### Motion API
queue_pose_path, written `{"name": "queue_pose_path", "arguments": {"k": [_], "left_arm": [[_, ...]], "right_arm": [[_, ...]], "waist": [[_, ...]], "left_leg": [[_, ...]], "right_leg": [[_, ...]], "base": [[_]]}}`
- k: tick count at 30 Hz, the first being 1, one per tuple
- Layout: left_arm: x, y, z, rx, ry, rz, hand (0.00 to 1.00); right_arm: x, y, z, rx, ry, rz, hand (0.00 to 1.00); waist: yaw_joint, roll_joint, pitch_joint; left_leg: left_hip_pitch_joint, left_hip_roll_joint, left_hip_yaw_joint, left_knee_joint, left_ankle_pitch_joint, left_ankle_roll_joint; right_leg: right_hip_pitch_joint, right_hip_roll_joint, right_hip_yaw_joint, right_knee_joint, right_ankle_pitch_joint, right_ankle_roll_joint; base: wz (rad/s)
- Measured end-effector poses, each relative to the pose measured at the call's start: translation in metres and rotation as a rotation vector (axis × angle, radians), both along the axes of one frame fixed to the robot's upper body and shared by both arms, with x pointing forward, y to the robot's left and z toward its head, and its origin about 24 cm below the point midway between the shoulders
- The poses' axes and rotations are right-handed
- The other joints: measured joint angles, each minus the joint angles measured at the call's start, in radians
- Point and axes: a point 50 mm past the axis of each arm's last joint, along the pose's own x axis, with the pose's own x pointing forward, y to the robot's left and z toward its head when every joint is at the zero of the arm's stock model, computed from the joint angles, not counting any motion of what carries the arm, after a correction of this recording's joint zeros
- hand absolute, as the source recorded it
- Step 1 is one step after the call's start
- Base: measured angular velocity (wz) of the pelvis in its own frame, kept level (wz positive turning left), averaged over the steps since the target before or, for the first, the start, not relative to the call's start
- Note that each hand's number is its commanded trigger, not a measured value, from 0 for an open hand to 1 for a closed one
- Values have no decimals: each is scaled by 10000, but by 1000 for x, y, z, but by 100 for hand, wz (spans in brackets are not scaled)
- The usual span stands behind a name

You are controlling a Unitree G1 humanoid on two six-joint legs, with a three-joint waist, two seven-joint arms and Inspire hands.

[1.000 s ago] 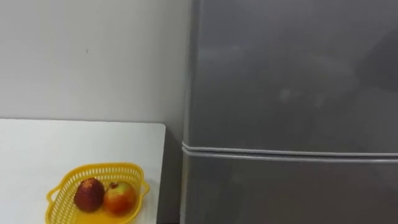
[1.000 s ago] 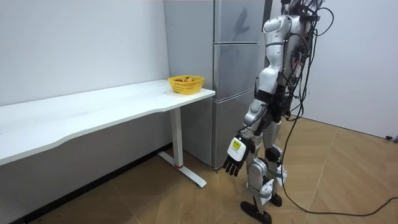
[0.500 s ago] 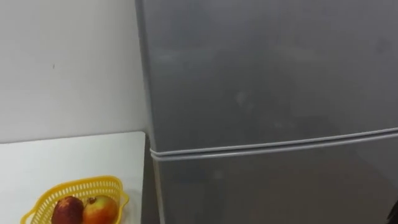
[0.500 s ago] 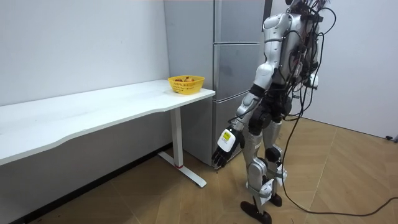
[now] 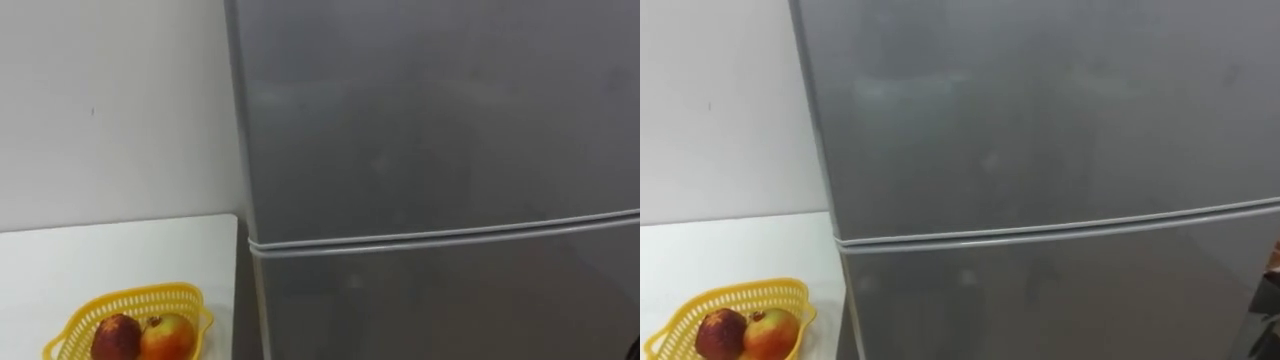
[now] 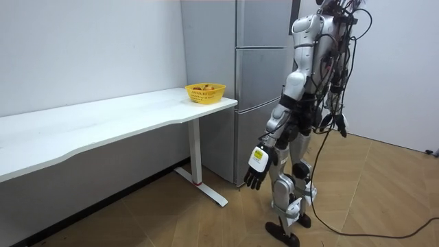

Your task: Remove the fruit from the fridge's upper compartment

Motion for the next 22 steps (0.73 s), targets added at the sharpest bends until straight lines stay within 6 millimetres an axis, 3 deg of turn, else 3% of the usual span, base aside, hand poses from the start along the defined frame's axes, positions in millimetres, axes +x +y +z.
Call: {"name": "queue_pose_path", "arguments": {"k": [11, 22], "left_arm": [[-8, -18, -5, -705, 584, -75, 0], [2, -23, -7, -965, 578, -527, 0]], "right_arm": [[-1, 31, -14, 3494, 1012, 3355, 0], [7, 39, -18, 4765, 1654, 5540, 0]], "waist": [[-8, 87, 16], [19, 176, 26]], "left_leg": [[157, -98, -55, -16, -11, 18], [188, -147, -48, -24, -24, 39]], "right_leg": [[259, -122, -302, -22, -104, 32], [259, -172, -309, -21, -142, 72]], "base": [[6], [0]]}}
